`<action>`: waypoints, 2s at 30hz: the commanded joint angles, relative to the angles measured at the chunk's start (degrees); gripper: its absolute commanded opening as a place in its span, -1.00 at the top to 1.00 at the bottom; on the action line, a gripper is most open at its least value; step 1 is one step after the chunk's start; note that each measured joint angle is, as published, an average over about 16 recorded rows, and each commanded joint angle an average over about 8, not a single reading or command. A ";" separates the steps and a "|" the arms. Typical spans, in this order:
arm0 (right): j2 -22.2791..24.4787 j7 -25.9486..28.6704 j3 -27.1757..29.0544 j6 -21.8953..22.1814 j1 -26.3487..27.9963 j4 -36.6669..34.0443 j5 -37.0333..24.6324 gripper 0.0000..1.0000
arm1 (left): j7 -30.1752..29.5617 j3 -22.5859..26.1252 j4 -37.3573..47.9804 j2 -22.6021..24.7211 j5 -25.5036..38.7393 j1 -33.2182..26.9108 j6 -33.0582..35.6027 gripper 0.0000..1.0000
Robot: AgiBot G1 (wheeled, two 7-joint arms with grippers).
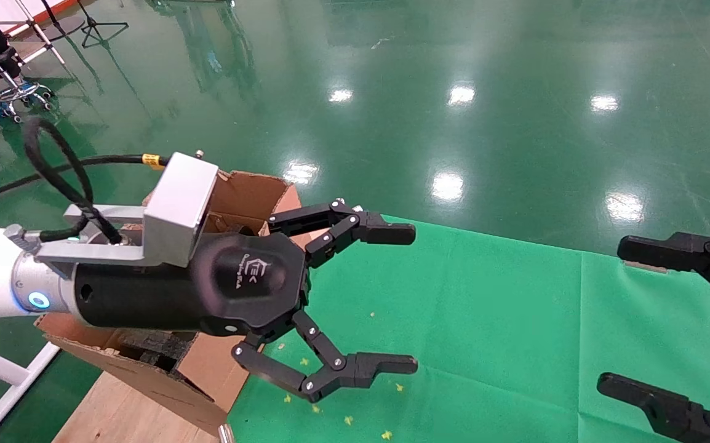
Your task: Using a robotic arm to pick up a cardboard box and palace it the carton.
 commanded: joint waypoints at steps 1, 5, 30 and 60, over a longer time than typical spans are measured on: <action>0.00 0.00 0.00 0.00 0.00 0.00 0.00 -1.00 | -0.01 0.05 0.06 0.00 0.06 -0.05 -0.03 -1.00; 0.00 0.00 0.00 0.00 0.00 0.00 0.00 -1.00 | -0.02 0.10 0.11 0.00 0.12 -0.10 -0.05 -1.00; 0.00 0.00 0.00 0.00 0.00 0.00 0.00 -1.00 | -0.08 0.22 0.23 0.01 0.26 -0.22 -0.14 -1.00; 0.00 0.00 0.00 0.00 0.00 0.00 0.00 -1.00 | -0.08 0.23 0.26 0.01 0.28 -0.26 -0.14 -1.00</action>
